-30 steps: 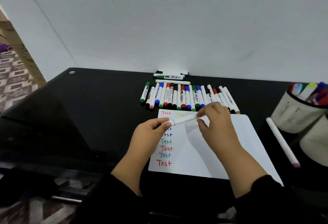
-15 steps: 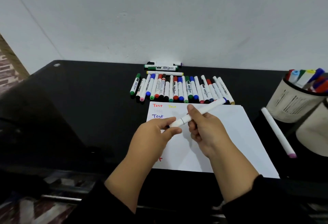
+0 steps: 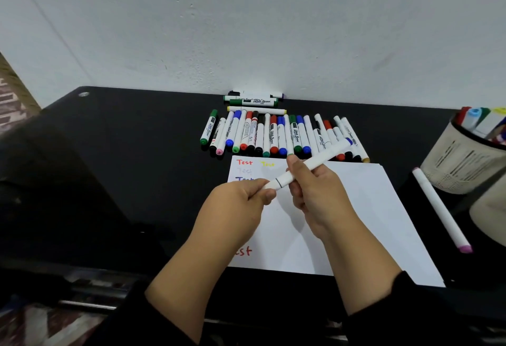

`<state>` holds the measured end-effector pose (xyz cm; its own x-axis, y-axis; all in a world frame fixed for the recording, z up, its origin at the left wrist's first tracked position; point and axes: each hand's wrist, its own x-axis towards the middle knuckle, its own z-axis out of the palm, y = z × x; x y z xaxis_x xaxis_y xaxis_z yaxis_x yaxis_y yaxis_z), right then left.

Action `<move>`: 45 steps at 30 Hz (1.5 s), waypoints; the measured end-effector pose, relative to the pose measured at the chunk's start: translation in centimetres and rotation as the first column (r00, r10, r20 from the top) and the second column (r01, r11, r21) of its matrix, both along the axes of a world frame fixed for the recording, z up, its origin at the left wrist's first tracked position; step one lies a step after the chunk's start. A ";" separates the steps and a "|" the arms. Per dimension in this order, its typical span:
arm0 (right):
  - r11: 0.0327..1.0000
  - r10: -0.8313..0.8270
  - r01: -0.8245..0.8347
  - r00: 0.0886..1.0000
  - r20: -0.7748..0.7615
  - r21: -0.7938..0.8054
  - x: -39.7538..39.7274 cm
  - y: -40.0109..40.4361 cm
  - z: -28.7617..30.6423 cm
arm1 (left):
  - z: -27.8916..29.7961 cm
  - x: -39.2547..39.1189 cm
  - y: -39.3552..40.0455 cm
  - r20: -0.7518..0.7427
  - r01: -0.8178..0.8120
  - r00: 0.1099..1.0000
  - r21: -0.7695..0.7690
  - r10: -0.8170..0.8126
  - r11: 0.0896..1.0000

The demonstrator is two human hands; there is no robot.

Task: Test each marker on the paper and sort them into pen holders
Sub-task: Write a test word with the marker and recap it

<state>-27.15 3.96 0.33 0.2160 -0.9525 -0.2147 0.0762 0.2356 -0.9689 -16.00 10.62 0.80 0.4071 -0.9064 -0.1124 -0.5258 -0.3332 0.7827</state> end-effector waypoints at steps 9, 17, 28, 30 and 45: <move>0.997 -0.068 0.065 0.996 0.050 0.049 0.9 -0.1 -0.1 | 0.4 0.1 -0.1 -0.103 -0.010 0.995 0.035 0.013 0.999; 0.925 -0.359 0.339 0.927 0.105 0.172 -1.7 -3.0 0.3 | 0.7 2.2 1.5 0.171 -0.047 0.983 -0.087 0.061 0.995; 0.961 -0.252 0.234 0.961 0.115 0.150 -0.6 -2.9 0.0 | -0.9 2.8 -0.4 0.110 -0.068 0.991 -0.061 0.074 0.996; 0.975 -0.212 0.205 0.974 0.074 0.085 -0.1 -3.4 0.1 | -1.0 3.3 -0.6 0.092 -0.093 0.991 -0.058 0.098 0.994; 0.928 -0.188 0.073 0.939 -0.289 -0.365 2.6 -6.4 -3.6 | -1.7 5.4 -2.0 -0.035 -0.157 0.987 -0.020 0.156 0.987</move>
